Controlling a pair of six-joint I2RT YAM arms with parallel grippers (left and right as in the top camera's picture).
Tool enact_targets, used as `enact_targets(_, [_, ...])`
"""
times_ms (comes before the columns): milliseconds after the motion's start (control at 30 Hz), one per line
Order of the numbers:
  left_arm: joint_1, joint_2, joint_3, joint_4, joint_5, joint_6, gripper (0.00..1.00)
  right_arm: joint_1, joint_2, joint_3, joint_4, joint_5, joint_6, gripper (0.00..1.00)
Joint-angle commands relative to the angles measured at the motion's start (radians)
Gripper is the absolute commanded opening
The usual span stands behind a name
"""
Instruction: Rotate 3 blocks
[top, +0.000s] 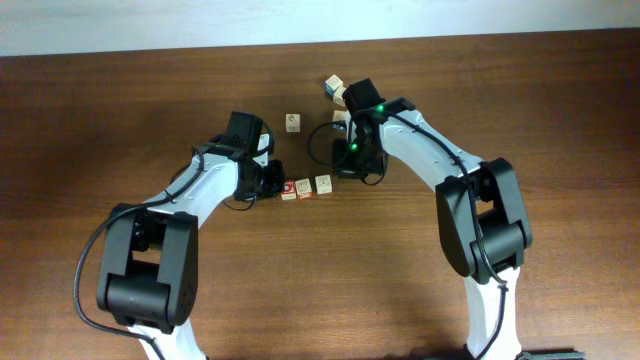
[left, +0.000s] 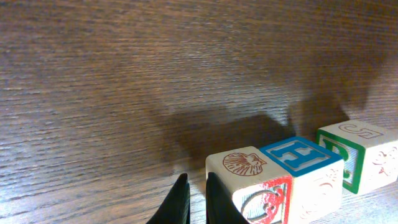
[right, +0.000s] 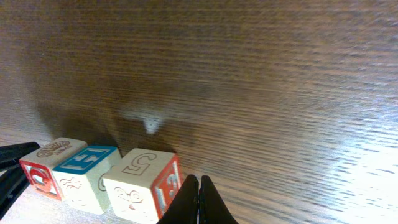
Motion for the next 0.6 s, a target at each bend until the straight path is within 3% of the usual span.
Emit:
enact_targets(0, [-0.002, 0.008, -0.005, 0.006, 0.028, 0.050, 0.06, 0.018, 0.013, -0.007, 0.005, 0.022, 0.034, 0.04])
enact_targets(567, [-0.002, 0.008, -0.005, 0.024, 0.080, 0.123, 0.00, 0.045, 0.013, -0.007, 0.000, 0.012, 0.097, 0.04])
